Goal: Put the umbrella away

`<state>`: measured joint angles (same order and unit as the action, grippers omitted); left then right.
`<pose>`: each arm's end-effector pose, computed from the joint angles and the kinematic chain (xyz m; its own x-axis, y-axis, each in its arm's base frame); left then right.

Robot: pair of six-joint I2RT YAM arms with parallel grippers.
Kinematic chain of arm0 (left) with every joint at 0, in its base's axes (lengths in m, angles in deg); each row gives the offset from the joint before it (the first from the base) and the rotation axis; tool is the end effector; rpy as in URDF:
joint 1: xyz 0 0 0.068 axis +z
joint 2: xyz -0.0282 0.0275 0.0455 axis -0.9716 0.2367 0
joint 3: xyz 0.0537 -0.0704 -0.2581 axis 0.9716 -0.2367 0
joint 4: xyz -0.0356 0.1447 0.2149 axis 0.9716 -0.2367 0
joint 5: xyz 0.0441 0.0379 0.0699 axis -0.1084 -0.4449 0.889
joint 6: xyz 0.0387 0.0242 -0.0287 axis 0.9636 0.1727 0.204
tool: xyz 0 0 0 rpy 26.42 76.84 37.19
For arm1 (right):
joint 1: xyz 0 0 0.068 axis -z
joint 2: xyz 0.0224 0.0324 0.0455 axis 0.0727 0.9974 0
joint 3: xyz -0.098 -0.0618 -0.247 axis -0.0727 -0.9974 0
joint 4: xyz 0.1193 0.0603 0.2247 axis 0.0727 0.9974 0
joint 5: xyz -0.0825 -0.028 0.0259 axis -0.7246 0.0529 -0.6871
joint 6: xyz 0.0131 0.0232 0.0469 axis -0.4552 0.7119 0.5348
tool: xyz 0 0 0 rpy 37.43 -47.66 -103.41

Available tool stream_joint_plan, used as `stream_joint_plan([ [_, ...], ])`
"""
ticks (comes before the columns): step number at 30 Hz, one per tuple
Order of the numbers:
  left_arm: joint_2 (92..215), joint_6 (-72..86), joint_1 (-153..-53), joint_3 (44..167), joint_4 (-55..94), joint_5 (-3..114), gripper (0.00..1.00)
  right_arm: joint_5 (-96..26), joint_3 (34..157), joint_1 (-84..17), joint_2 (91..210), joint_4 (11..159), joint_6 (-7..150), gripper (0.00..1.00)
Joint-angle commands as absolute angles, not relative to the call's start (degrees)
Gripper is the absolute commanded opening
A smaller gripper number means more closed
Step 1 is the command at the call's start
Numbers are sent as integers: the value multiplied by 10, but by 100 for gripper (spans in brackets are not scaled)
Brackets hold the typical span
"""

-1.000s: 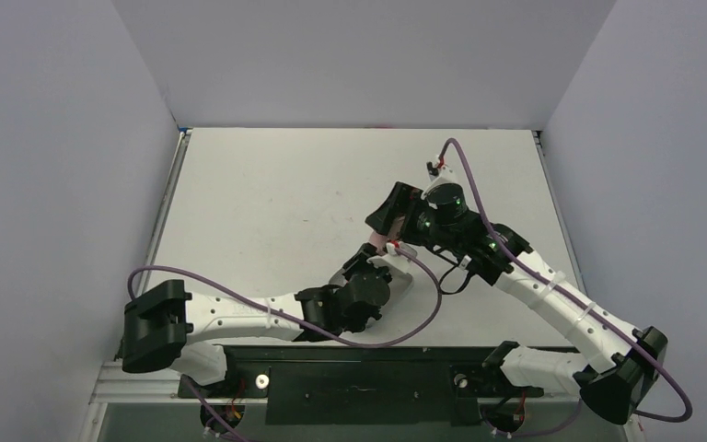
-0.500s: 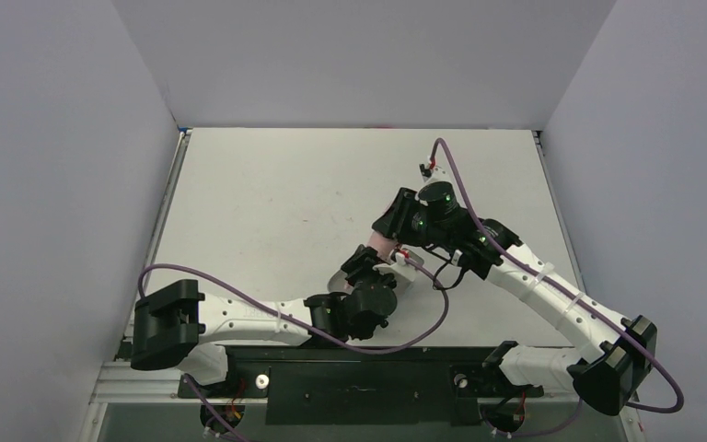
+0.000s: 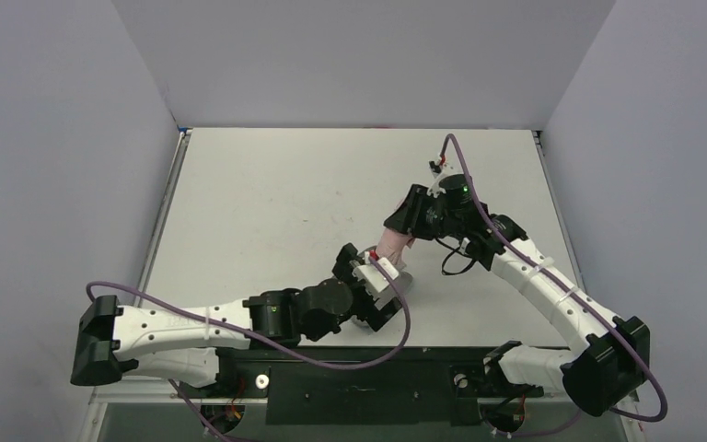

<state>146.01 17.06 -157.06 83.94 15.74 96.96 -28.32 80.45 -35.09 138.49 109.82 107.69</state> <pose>0.0631 -0.2650 0.3086 -0.0753 0.3026 -0.9501 0.7384 0.6573 0.1508 0.2244 0.1447 0.3206 -0.8139 0.2845 -0.5065 -0.1593 0.7292 0.6655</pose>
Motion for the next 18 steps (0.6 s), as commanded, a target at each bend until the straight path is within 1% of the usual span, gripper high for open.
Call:
stream_joint_plan([
  [1,1406,102,-1537,805,107,863,97,-156,761,-302,1364,985,1043,22],
  [3,1392,71,-1496,788,110,847,99,-111,730,-279,1359,939,1041,22],
  [4,1386,50,-1463,779,111,830,95,-85,720,-268,1356,925,1040,22],
  [5,1386,40,-1449,775,114,824,92,-66,705,-266,1355,902,1039,22],
  [6,1387,23,-1422,771,115,824,86,-59,700,-264,1352,896,1030,22],
  [8,1396,8,-1392,771,114,822,80,-62,683,-262,1341,882,1021,23],
  [12,1437,-15,-1328,756,135,814,71,-71,639,-262,1314,822,1031,24],
  [14,1460,-31,-1286,743,157,791,66,-66,610,-262,1307,749,1057,24],
  [15,1473,-41,-1264,735,175,776,65,-63,601,-263,1306,733,1071,24],
  [18,1495,-50,-1240,724,210,754,63,-66,568,-263,1306,681,1082,23],
])
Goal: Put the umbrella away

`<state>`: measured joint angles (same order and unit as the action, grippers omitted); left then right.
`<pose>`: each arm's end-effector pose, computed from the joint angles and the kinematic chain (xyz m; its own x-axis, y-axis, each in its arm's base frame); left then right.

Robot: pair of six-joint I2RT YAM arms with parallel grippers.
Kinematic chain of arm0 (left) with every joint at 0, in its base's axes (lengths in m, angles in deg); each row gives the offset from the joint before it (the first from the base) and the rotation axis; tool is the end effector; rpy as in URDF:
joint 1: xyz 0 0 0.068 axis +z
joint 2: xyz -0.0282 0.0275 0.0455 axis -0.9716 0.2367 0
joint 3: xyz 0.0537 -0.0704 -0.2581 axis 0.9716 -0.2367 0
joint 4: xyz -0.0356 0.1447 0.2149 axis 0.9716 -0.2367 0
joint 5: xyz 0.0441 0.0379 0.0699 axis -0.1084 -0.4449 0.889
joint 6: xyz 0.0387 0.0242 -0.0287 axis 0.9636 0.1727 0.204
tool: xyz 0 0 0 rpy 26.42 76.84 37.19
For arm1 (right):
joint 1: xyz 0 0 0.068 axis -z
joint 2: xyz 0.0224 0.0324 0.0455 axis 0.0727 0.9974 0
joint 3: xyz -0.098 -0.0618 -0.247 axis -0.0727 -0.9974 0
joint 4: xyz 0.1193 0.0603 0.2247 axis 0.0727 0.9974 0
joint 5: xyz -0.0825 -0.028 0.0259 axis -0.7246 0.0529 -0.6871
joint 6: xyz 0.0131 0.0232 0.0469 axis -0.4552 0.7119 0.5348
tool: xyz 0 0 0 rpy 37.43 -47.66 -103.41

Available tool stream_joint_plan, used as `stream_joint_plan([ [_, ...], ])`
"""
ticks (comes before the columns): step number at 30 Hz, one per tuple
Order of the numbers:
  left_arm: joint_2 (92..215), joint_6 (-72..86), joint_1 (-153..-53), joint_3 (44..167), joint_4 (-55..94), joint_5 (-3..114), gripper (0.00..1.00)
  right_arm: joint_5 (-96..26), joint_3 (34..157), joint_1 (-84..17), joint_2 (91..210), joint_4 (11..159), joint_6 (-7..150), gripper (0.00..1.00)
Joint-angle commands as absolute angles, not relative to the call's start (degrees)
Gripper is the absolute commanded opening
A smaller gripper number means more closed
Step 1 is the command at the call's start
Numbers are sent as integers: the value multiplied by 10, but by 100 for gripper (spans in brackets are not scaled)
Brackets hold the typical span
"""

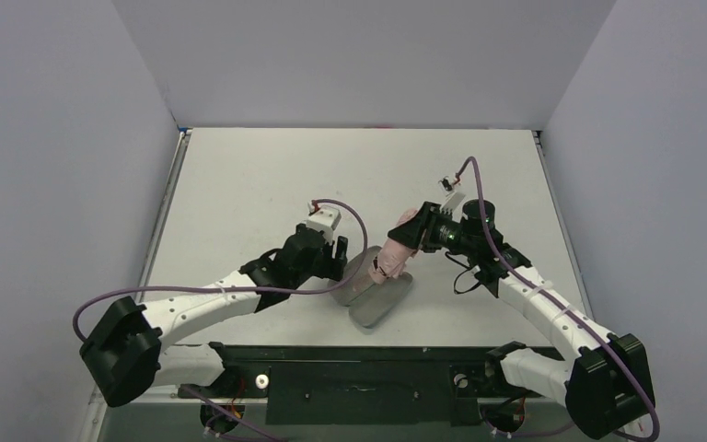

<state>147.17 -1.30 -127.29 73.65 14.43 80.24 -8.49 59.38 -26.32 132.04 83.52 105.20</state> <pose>0.1732 -0.1973 0.2378 -0.5151 0.1122 -0.8498 0.4404 0.8852 -0.1501 0.2176 0.1102 0.2657 -0.7872 0.2615 -0.5584 -0.3670 0.5290 0.7651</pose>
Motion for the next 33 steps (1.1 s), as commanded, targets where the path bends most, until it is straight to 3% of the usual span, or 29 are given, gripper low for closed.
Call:
stream_joint_plan([
  [1,1505,-50,-1235,721,222,740,63,-67,561,-262,1306,668,1088,23],
  [6,1539,-37,-1228,718,257,690,63,-49,515,-264,1320,560,1124,22],
  [12,1574,-21,-1225,718,276,669,57,-33,495,-267,1334,552,1125,22],
  [20,1633,-9,-1224,722,299,663,39,-32,470,-274,1326,573,1112,21],
  [22,1636,-7,-1225,722,296,667,25,-40,470,-276,1324,595,1098,20],
  [26,1618,-4,-1233,716,281,690,9,-69,480,-277,1301,667,1062,18],
  [33,1568,7,-1270,712,232,758,3,-119,505,-295,1262,768,1008,18],
])
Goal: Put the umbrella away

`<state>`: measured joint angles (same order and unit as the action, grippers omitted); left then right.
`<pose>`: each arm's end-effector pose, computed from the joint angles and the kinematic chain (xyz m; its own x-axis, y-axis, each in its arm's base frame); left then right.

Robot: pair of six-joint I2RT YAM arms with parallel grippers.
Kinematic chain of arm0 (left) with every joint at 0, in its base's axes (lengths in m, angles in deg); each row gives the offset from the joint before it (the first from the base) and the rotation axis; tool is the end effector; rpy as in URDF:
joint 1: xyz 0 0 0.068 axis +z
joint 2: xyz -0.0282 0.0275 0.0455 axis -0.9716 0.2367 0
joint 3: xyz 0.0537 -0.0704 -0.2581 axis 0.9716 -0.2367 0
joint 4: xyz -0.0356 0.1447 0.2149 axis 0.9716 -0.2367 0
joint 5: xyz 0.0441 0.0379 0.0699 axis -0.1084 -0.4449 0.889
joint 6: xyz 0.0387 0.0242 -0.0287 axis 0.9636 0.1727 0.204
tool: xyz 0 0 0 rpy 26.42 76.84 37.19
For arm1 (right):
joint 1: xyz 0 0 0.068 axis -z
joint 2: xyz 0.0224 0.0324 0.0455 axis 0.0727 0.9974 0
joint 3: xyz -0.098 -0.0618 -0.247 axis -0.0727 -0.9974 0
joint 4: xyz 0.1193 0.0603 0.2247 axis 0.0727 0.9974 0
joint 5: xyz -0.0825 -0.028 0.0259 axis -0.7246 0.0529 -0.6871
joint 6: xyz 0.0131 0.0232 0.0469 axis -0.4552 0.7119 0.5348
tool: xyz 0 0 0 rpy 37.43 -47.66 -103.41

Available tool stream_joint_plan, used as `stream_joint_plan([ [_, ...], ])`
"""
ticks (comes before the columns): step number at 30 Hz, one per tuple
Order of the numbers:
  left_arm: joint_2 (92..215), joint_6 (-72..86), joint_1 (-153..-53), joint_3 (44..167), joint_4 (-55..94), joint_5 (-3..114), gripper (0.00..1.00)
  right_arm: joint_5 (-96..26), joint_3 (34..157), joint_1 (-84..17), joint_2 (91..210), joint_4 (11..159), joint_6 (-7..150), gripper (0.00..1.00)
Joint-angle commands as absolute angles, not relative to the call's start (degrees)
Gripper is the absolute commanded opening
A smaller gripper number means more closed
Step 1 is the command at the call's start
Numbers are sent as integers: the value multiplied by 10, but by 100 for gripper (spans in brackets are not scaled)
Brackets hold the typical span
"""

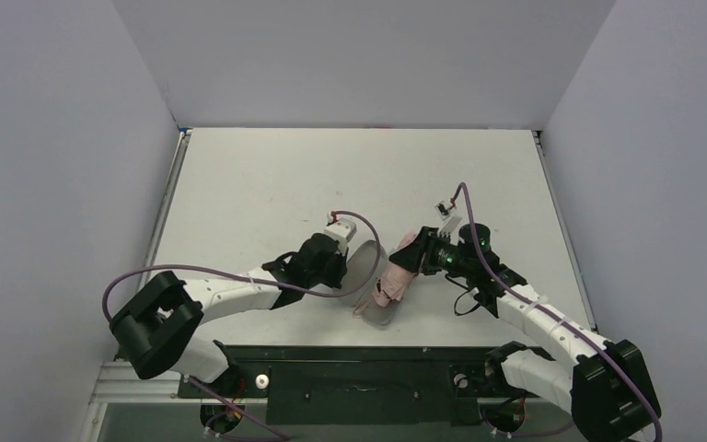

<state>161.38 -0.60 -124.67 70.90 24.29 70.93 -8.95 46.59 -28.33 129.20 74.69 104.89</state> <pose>0.1957 -0.2131 0.1732 -0.6182 0.1991 -0.7604 0.4976 0.8479 -0.1826 0.1925 0.1080 0.2152 -0.8013 0.2307 -0.5519 -0.3732 0.5282 0.7627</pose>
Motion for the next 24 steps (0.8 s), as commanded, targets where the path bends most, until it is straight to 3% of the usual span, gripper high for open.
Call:
stream_joint_plan([
  [1,1560,12,-1274,711,229,772,3,-121,506,-296,1255,768,1010,18],
  [8,1546,29,-1334,742,133,864,1,-110,539,-297,1246,770,996,18],
  [16,1513,-18,-1355,741,48,921,0,-74,549,-308,1292,669,1012,18],
  [24,1455,-69,-1360,729,16,937,0,-40,546,-387,1357,655,978,19],
])
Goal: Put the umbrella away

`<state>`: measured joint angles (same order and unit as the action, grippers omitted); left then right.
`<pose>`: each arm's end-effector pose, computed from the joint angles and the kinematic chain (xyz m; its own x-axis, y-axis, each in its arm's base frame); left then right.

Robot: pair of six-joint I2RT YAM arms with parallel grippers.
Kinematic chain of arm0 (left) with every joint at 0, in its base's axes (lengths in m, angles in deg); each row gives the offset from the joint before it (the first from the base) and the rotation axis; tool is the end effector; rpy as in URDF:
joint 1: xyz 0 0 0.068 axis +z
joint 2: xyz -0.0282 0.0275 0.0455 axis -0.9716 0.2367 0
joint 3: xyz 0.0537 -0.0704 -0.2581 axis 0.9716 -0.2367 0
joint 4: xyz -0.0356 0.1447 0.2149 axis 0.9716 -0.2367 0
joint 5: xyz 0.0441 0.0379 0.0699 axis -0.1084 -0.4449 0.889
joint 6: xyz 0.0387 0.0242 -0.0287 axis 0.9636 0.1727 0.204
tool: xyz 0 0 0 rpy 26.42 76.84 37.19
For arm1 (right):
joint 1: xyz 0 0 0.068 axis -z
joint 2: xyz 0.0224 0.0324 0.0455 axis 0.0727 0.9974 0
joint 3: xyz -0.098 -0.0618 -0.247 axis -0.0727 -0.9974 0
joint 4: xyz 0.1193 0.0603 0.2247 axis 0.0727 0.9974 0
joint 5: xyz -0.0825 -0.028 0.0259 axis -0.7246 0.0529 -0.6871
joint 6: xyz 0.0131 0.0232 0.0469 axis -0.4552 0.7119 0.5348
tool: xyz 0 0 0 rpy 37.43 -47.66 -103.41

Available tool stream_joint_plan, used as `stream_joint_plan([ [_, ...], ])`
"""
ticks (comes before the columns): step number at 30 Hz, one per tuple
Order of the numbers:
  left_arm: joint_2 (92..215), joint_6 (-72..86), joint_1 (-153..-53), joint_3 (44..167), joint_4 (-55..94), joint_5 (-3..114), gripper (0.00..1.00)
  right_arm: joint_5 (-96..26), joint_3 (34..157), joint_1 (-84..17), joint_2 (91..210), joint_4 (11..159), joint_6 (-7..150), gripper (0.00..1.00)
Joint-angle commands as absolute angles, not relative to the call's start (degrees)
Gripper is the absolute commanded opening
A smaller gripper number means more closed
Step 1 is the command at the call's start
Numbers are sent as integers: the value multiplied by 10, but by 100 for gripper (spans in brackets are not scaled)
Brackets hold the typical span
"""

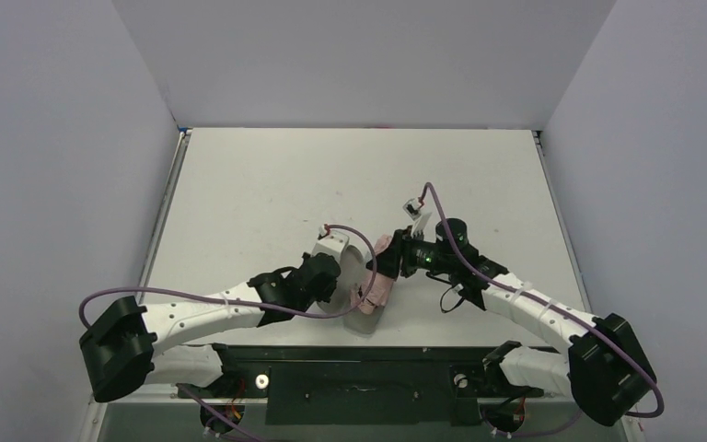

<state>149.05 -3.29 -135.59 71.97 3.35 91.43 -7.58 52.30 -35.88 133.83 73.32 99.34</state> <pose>0.1404 -0.2036 0.2063 -0.5673 0.3034 -0.7656 0.4123 0.9094 0.0548 0.1947 0.1444 0.2339 -0.7601 0.0792 -0.6450 -0.5496 0.4511 0.7031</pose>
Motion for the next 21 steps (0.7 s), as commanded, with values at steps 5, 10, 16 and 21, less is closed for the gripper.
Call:
stream_joint_plan([
  [5,1434,-76,-1366,721,6,930,0,-15,528,-408,1395,569,1001,19],
  [10,1415,-78,-1368,719,-8,920,0,0,536,-410,1434,526,997,20],
  [16,1391,-89,-1370,713,-22,925,0,32,535,-411,1469,488,975,24],
  [21,1385,-97,-1370,709,-27,932,0,53,500,-425,1492,410,1003,25],
])
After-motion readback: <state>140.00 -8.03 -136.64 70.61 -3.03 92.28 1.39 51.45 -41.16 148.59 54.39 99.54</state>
